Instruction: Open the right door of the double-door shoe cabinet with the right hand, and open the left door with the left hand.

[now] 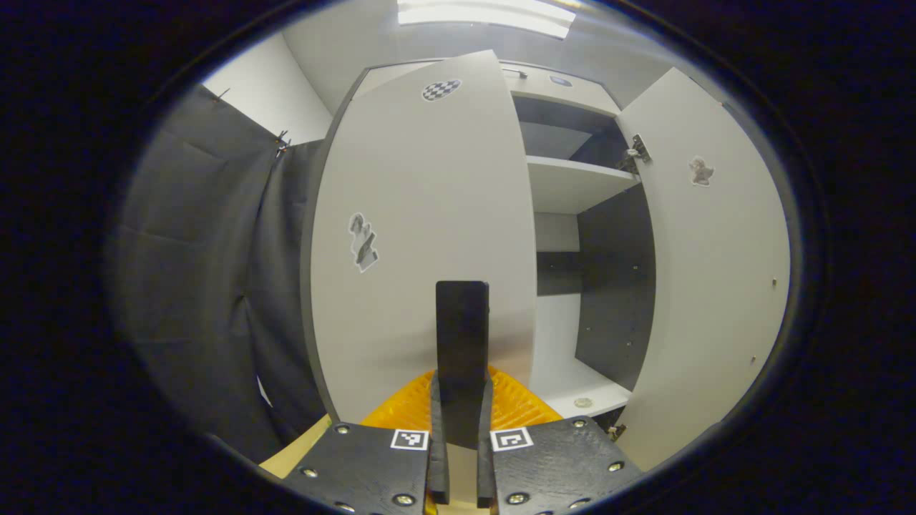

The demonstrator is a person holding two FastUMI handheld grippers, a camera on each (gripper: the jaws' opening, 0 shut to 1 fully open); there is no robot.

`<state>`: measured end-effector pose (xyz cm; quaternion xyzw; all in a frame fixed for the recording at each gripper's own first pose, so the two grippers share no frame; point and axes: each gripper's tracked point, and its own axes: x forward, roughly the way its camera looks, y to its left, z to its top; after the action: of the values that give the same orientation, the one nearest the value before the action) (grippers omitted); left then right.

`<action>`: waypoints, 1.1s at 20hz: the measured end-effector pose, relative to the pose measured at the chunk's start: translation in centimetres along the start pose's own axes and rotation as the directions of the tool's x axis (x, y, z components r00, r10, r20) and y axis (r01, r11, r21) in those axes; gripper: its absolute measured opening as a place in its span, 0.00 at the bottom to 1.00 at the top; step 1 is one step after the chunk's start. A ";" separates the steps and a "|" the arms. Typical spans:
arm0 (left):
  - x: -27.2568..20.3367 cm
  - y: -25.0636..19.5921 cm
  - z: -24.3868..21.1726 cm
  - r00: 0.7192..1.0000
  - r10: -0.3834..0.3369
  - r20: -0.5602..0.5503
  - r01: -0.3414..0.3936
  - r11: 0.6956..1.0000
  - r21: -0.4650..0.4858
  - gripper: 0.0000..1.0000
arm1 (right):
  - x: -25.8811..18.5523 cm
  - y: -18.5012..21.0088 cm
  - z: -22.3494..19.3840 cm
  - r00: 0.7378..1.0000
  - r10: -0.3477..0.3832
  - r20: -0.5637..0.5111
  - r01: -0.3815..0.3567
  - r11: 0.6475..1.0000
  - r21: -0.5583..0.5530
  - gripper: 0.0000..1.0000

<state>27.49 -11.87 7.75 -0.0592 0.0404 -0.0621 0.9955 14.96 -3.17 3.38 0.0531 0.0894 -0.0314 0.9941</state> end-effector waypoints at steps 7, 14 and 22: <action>-2.0 1.6 -0.2 1.000 0.018 -0.008 -0.018 1.000 -0.001 0.14 | -0.2 2.9 0.3 0.998 0.060 0.002 -0.060 0.998 -0.018 0.98; -3.8 4.2 -0.7 0.999 0.026 -0.028 -0.026 1.000 -0.003 0.07 | -0.6 6.8 0.4 0.997 0.074 0.012 -0.074 0.997 0.001 0.98; -4.0 4.5 -4.2 0.988 -0.048 -0.147 0.048 0.999 -0.004 0.05 | -2.1 10.3 -1.0 0.996 0.081 -0.031 -0.081 0.997 0.009 0.98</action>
<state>23.67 -7.43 3.39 -0.0559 0.1121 -0.0904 0.9880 13.44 7.28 3.81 0.0611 0.1026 0.0094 0.9928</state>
